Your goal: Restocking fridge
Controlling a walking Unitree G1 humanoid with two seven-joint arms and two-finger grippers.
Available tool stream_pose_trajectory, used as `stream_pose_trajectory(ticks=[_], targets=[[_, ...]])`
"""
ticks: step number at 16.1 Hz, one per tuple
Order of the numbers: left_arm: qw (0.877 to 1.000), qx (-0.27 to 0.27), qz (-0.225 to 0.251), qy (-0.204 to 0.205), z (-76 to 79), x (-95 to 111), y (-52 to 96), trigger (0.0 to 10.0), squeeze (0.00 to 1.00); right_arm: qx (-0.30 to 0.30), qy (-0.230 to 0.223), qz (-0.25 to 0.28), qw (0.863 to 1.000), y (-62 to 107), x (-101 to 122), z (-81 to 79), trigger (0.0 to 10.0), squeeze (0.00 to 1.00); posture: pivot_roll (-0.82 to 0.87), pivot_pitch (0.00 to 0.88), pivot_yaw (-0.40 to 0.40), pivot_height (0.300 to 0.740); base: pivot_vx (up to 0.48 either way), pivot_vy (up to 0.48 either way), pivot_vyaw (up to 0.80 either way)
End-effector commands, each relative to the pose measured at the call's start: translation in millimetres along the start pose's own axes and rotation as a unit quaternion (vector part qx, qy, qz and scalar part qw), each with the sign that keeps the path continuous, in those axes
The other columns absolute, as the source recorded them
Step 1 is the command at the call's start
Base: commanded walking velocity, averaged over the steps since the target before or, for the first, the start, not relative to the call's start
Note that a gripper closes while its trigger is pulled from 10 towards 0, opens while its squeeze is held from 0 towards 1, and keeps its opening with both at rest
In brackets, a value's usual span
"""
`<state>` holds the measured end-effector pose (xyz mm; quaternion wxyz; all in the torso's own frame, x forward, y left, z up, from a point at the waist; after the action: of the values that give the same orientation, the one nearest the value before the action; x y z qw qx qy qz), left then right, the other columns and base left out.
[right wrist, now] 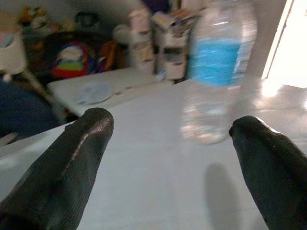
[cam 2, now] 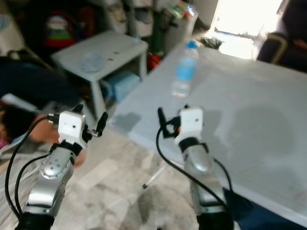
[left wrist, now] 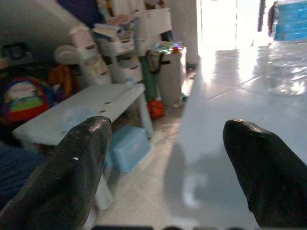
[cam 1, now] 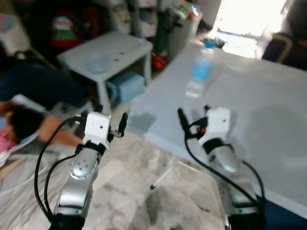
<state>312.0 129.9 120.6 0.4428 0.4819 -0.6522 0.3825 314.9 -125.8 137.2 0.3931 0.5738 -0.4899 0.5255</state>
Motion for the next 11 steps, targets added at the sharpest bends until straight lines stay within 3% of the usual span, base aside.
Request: stream_pose_trajectory(ticks=[1, 5, 8, 10, 11], targets=[[1.0, -0.001, 0.007, 0.0, 1.8, 6, -0.6, 10.0, 0.0, -0.015, 0.006, 0.012, 1.0, 3.2, 8, 7.4, 10.0, 0.0, 0.03, 0.008, -0.005, 0.74, 0.409, 0.251, 0.0], [1.0, 0.005, 0.011, -0.004, -2.8, 11, -2.2, 10.0, 0.0, 0.001, 0.015, 0.043, 0.999, -1.6, 23, -8.5, 10.0, 0.0, 0.04, 0.006, 0.01, 0.74, 0.388, 0.278, 0.0], [1.0, 0.011, 0.016, -0.014, -5.8, 15, -5.3, 10.0, 0.0, 0.005, 0.013, 0.045, 0.999, -3.6, 26, -9.8, 10.0, 0.0, 0.04, 0.009, 0.01, 0.74, 0.336, 0.343, 0.0], [0.999, 0.018, 0.024, -0.018, -7.8, 19, -4.9, 10.0, 0.0, -0.002, -0.004, 0.042, 0.999, -5.1, 26, -7.8, 10.0, 0.0, 0.04, 0.015, 0.011, 0.74, 0.0, 0.0, 0.0], [0.999, 0.02, 0.025, -0.018, -8.5, 21, -4.1, 10.0, 0.0, 0.004, 0.009, 0.048, 0.999, -6.2, 28, -8.7, 10.0, 0.0, 0.05, 0.023, 0.012, 0.74, 0.0, 0.0, 0.0]])
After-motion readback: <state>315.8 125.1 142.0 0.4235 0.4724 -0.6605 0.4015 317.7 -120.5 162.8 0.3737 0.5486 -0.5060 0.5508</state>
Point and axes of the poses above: a point about 5 cm out from each wrist's last joint towards the gripper, its own y axis pointing back from the gripper into the wrist, its own x axis along the axis of the wrist's last joint, z = x × y, the point moved 4 cm from there along -y, pointing out of the wrist towards the gripper, and after that the axes turned 9 degrees about -y, right-handed, at the moved point
